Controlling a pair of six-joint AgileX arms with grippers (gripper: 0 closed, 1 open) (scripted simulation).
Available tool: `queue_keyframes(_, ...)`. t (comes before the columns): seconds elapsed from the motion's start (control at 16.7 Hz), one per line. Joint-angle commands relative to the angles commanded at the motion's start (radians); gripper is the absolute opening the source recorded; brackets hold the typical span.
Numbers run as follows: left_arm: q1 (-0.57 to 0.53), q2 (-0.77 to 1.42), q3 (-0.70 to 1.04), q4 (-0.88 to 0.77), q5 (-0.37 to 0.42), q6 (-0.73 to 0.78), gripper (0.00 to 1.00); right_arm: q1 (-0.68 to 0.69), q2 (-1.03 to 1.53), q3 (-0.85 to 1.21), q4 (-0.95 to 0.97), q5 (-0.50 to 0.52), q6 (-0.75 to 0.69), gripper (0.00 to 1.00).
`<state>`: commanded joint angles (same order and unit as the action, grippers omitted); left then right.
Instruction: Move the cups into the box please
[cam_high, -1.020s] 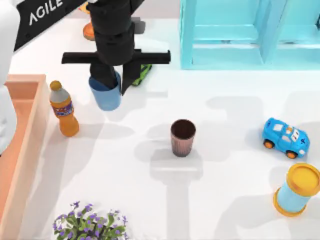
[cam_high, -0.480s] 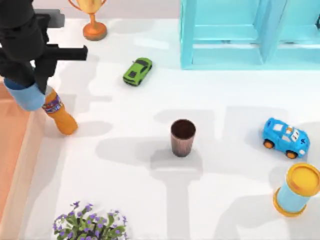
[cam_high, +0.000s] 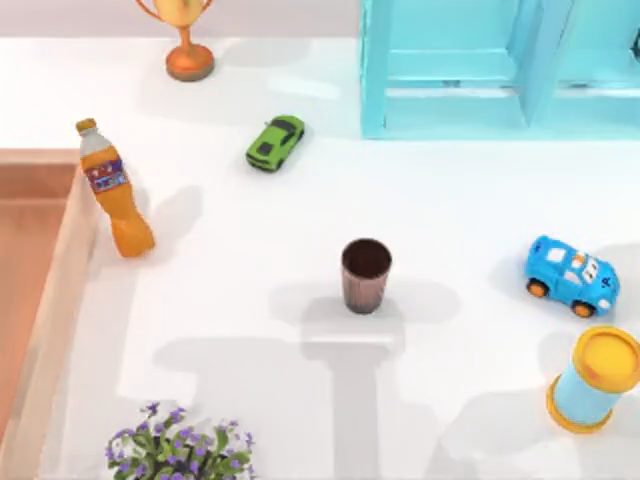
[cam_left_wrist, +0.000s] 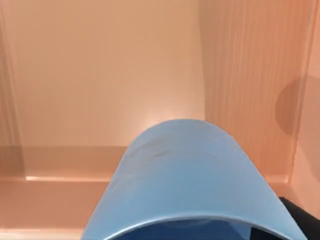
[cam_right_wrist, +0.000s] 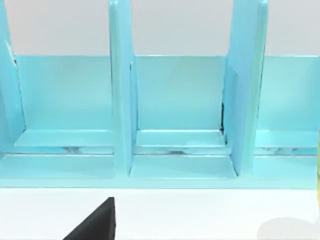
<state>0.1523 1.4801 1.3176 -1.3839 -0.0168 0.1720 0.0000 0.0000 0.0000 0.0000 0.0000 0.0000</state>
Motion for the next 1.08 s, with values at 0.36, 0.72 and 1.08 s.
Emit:
queue_keyframes(0.36,0.098,-0.112,-0.121,0.006,-0.004,0.095,0.00,0.000,0.000,0.000,0.000,0.000,0.000,1.00)
queue_keyframes(0.72,0.099,-0.106,-0.155,0.046,-0.004,0.106,0.00,0.000,0.000,0.000,0.000,0.000,0.000,1.00)
queue_keyframes(1.08,0.140,-0.086,-0.331,0.246,-0.002,0.139,0.00,0.000,0.000,0.000,0.000,0.000,0.000,1.00)
